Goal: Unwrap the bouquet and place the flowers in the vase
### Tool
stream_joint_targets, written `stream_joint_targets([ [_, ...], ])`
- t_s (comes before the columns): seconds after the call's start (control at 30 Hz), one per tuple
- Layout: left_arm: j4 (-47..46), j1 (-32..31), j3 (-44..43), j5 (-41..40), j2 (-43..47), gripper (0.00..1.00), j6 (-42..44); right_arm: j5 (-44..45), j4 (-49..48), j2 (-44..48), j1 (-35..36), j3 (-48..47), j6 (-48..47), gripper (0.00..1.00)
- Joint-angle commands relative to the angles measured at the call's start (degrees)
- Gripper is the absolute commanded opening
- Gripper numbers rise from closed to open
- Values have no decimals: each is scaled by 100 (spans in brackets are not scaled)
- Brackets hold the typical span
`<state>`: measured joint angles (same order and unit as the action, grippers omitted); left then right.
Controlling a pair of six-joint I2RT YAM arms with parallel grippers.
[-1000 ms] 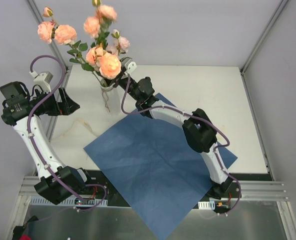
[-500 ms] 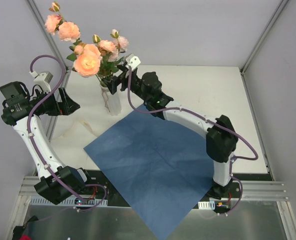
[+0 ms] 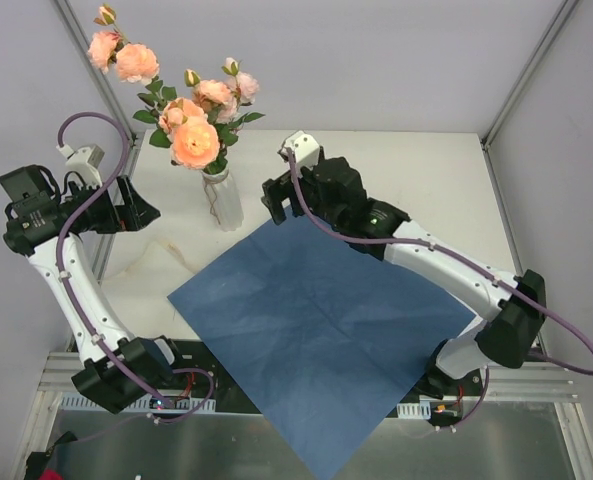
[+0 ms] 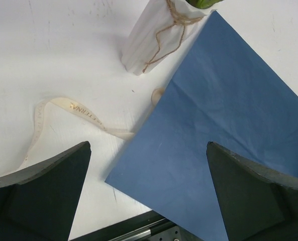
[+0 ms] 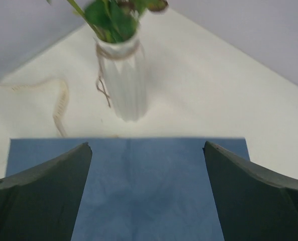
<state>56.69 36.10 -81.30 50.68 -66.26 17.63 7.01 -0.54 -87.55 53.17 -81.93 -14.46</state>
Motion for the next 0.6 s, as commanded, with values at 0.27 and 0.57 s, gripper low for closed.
stream_joint_targets([
  [0.27,53,3,948,522,878,99,391,1356,2506,1363,1,476,971,96],
  [0.57,-114,-120,1283,417,1089,99,417,1145,2742,1294,1,459,1059,96],
])
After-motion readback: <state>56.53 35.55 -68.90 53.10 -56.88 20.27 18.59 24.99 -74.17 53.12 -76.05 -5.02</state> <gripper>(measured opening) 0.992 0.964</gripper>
